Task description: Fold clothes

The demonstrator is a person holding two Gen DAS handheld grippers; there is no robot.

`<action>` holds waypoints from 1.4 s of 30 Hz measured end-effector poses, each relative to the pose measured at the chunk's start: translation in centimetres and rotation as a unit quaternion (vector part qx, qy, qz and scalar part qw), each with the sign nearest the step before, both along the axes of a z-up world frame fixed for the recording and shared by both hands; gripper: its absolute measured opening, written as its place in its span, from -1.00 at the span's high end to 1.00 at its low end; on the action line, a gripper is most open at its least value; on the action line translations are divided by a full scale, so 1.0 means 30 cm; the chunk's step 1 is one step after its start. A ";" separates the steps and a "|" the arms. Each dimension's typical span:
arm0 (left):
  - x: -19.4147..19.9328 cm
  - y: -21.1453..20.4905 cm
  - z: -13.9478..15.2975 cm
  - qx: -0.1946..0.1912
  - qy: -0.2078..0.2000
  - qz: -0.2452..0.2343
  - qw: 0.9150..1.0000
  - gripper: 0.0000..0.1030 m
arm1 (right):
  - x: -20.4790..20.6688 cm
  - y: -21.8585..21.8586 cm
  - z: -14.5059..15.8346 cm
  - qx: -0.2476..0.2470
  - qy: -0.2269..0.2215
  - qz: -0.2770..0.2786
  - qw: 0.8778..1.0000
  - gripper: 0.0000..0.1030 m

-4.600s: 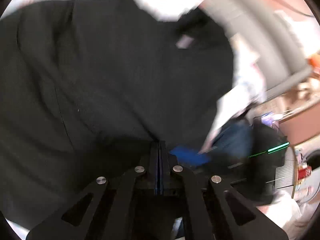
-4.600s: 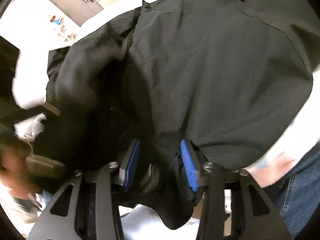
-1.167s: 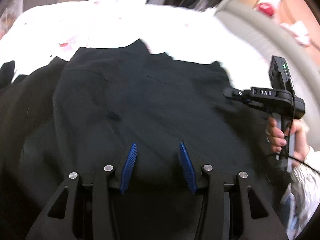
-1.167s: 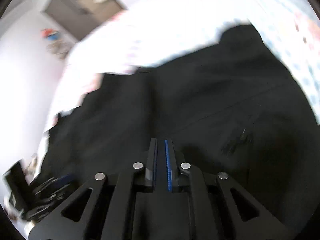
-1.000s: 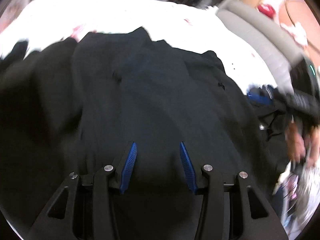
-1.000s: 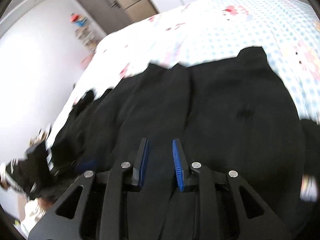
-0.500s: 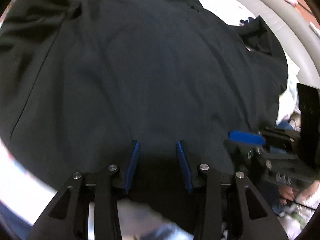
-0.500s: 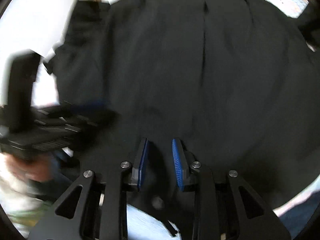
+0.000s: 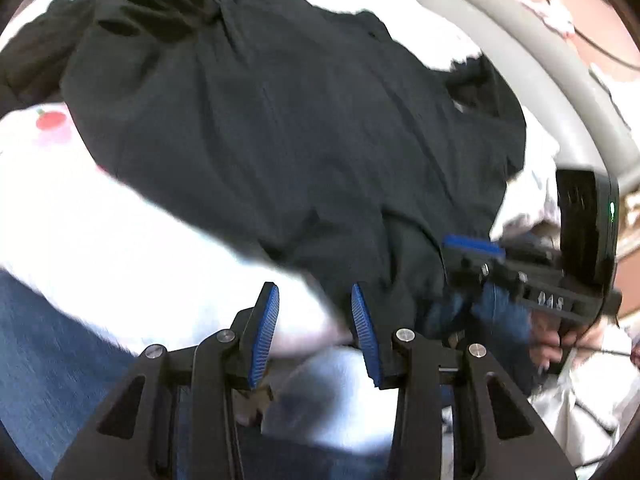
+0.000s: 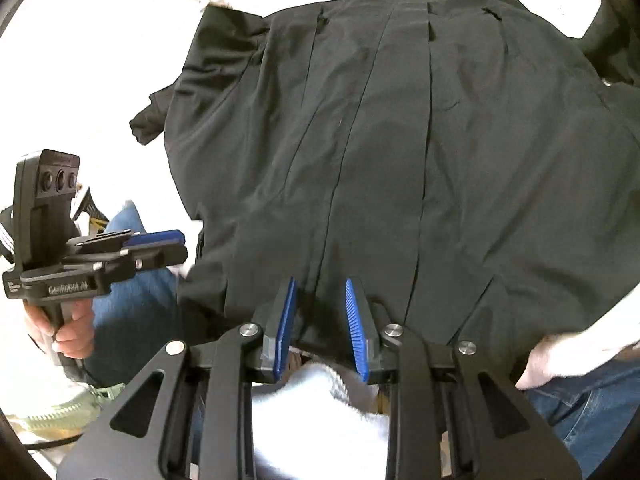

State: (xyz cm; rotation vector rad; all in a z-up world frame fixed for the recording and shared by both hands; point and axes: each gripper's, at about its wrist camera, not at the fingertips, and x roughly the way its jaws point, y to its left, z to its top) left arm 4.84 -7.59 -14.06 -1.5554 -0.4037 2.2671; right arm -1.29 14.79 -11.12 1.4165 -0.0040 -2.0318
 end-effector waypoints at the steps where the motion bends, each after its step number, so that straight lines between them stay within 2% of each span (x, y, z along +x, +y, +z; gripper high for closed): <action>1: -0.004 0.019 -0.007 0.001 -0.007 -0.017 1.000 0.08 | 0.002 -0.005 0.000 0.004 -0.002 0.004 1.000 0.51; 4: 0.029 0.081 -0.037 -0.038 -0.020 -0.049 0.998 0.06 | 0.029 -0.022 0.006 0.018 0.000 0.024 1.000 0.51; 5: 0.031 0.093 -0.036 -0.040 -0.016 -0.051 0.998 0.08 | 0.043 -0.034 0.007 0.022 0.003 0.031 0.999 0.51; 7: 0.024 0.110 -0.026 -0.035 -0.003 -0.051 0.998 0.12 | 0.075 -0.035 0.036 0.015 0.006 0.047 0.999 0.51; 9: 0.016 0.127 -0.016 -0.029 0.010 -0.051 0.998 0.33 | 0.114 -0.025 0.077 0.006 0.012 0.064 0.998 0.51; 13: 0.015 0.165 0.010 -0.014 0.045 -0.060 0.997 0.50 | 0.157 -0.016 0.077 0.006 0.008 0.079 0.997 0.47; 16: 0.017 0.197 0.019 -0.011 0.063 -0.072 0.995 0.50 | 0.146 -0.012 0.051 0.019 0.004 0.066 0.998 0.47; 21: -0.008 0.224 0.005 0.000 0.066 -0.066 0.996 0.41 | 0.118 0.026 0.054 0.013 0.004 0.034 0.999 0.44; 23: -0.006 0.224 0.018 0.011 0.080 -0.066 0.995 0.47 | 0.109 0.039 0.043 0.011 -0.002 0.024 1.000 0.39; 25: 0.017 0.214 0.041 0.008 0.097 -0.067 0.993 0.63 | 0.102 0.044 0.032 0.011 -0.010 0.017 1.000 0.39; 27: 0.040 0.207 0.063 0.005 0.107 -0.069 0.992 0.66 | 0.097 0.045 0.023 0.011 -0.012 0.012 1.000 0.39; 31: 0.093 0.136 0.107 0.009 0.114 -0.063 0.991 0.74 | 0.102 0.042 0.030 0.005 -0.011 0.019 1.000 0.39; 37: 0.113 0.086 0.124 0.020 0.120 -0.040 0.992 0.79 | 0.140 -0.024 0.035 0.001 -0.008 0.070 0.998 0.39; 42: 0.081 0.069 0.071 0.017 0.086 -0.032 0.996 0.78 | 0.166 -0.070 0.037 -0.001 -0.007 0.105 0.994 0.39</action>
